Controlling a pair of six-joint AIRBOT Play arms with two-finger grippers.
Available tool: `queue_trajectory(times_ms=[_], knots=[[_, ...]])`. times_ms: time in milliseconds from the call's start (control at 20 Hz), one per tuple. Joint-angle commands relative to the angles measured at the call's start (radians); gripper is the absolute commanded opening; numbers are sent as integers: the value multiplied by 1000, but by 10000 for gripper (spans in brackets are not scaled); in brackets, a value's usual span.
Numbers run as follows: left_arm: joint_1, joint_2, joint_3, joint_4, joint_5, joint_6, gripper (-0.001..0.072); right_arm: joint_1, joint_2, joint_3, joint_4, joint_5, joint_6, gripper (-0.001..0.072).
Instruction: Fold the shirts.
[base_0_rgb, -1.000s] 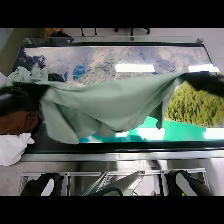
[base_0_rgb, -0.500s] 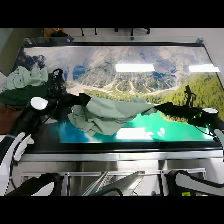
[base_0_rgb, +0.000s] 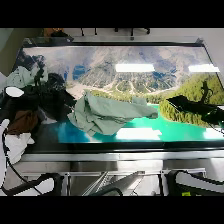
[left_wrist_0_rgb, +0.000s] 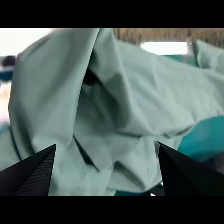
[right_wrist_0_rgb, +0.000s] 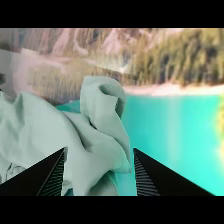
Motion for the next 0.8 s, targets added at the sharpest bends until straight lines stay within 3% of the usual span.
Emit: queue_trajectory(times_ms=[0,150,400,750], knots=[[57,39,-212,-1,-65,-19,681,-25,50,1,-154,79,124,479],[23,52,-374,-7,63,-7,681,50,68,-61,-143,103,138,479],[-100,52,-448,-65,294,-8,681,291,45,-195,-110,-70,142,479],[-188,51,-423,-64,415,-12,679,575,-119,-198,47,-254,101,478]])
